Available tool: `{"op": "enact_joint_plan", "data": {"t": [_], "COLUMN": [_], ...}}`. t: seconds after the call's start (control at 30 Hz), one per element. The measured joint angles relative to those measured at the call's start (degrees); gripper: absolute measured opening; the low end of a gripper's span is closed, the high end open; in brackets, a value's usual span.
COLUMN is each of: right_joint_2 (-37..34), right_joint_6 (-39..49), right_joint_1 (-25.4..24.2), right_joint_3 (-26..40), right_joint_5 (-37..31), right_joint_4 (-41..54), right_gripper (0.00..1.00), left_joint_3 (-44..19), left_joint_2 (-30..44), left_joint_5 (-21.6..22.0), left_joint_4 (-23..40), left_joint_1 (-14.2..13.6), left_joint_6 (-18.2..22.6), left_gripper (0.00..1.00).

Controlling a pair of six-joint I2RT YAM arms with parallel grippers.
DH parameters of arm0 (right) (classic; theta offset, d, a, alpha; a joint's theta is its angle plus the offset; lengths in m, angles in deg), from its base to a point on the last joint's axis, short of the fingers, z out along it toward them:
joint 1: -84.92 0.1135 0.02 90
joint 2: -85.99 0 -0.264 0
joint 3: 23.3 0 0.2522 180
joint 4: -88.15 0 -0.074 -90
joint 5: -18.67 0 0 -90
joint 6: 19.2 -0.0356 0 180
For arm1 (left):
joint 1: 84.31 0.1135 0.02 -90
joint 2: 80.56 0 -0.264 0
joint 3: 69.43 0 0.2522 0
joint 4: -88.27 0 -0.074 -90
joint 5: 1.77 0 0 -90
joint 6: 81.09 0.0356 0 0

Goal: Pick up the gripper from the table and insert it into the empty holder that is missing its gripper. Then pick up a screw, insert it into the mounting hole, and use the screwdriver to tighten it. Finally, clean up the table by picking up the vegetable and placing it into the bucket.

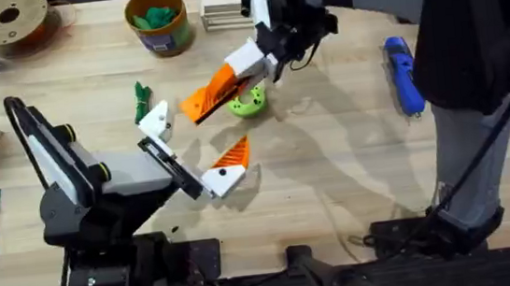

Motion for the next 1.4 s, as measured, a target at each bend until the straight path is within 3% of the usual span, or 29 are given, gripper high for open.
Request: {"op": "enact_joint_plan", "data": {"t": [0.53, 1.4], "right_joint_2": [0.0, 0.0], "right_joint_6": [-11.6, -13.2], "right_joint_1": [2.5, 3.9], "right_joint_3": [0.0, 0.0], "right_joint_5": [0.3, 1.6], "right_joint_4": [-7.8, -9.3], "right_gripper": [0.007, 0.007], "left_joint_3": [0.0, 0.0], "left_joint_2": [0.0, 0.0], "left_joint_5": [0.0, 0.0], "left_joint_4": [0.0, 0.0], "left_joint_1": [0.0, 0.0], "left_joint_6": [0.0, 0.0], "left_gripper": [0.985, 0.985]}}
